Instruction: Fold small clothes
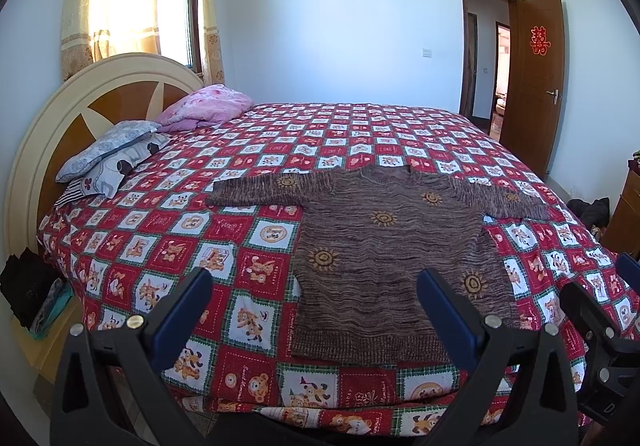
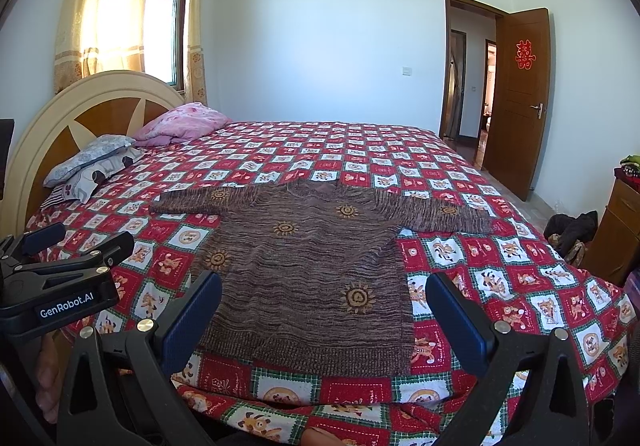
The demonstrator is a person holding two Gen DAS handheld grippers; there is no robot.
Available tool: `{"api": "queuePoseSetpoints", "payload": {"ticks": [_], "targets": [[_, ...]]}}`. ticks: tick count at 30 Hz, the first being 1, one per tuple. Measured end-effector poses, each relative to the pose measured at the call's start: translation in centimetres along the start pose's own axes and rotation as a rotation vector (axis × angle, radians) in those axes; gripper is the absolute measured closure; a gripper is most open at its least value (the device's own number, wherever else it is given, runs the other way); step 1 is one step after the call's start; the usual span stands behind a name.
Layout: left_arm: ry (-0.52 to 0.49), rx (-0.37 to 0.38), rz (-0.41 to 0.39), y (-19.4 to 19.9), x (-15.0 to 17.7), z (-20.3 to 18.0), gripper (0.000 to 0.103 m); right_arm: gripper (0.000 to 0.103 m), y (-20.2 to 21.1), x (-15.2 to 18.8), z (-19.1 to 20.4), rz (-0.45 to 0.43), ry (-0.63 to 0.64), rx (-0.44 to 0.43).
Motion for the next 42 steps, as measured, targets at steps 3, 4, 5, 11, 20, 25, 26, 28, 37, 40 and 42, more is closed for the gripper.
{"api": "queuePoseSetpoints", "payload": {"ticks": [3, 4, 5, 11, 20, 25, 26, 28, 37, 40, 42], "targets": [[-0.001, 0.000, -0.001, 0.0, 0.0, 0.0, 0.000, 0.001, 0.0, 0.1, 0.2, 0.000, 0.004, -0.002], [-0.001, -0.001, 0.000, 0.0, 0.0, 0.0, 0.000, 0.001, 0.0, 0.1, 0.2, 0.001, 0.005, -0.002], [0.001, 0.000, 0.000, 0.0, 0.0, 0.0, 0.000, 0.001, 0.0, 0.1, 0.4, 0.001, 0.007, -0.004], [0.000, 0.000, 0.001, 0.0, 0.0, 0.0, 0.000, 0.001, -0.1, 0.0, 0.3, -0.005, 0.009, -0.009], [-0.002, 0.001, 0.021, -1.1, 0.9, -0.1, 0.000, 0.001, -0.8, -0.2, -0.1, -0.001, 0.014, -0.029], [-0.008, -0.012, 0.018, -2.0, 0.7, 0.0, 0.000, 0.001, -2.4, -0.2, -0.6, 0.001, 0.016, -0.036], [-0.011, -0.016, 0.019, -2.2, 0.5, 0.0, 0.000, 0.001, -2.9, -0.2, -0.8, 0.008, 0.012, -0.034], [-0.013, -0.033, 0.023, -3.0, 0.3, 0.1, 0.000, 0.001, -3.9, -0.1, -1.4, 0.022, 0.001, -0.029], [-0.025, -0.061, 0.054, -7.8, -0.8, -0.3, 0.000, 0.001, -9.4, -0.3, -5.0, 0.084, -0.040, 0.014], [-0.031, -0.066, 0.069, -10.0, -1.3, -0.7, 0.000, 0.001, -11.6, -0.7, -6.9, 0.104, -0.073, 0.044], [-0.035, -0.061, 0.084, -11.4, -1.6, -1.1, 0.000, 0.001, -12.8, -0.9, -7.9, 0.116, -0.087, 0.068]]}}
Point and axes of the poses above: each gripper's, at about its wrist camera, not at the fingertips, and y roughly against the way its jaws point, z to its left, x to its underside, the point moved 4 cm from there along -y, roughly the way its jaws point, and after that the axes turned 6 degrees about -y, right-handed, at the moved point
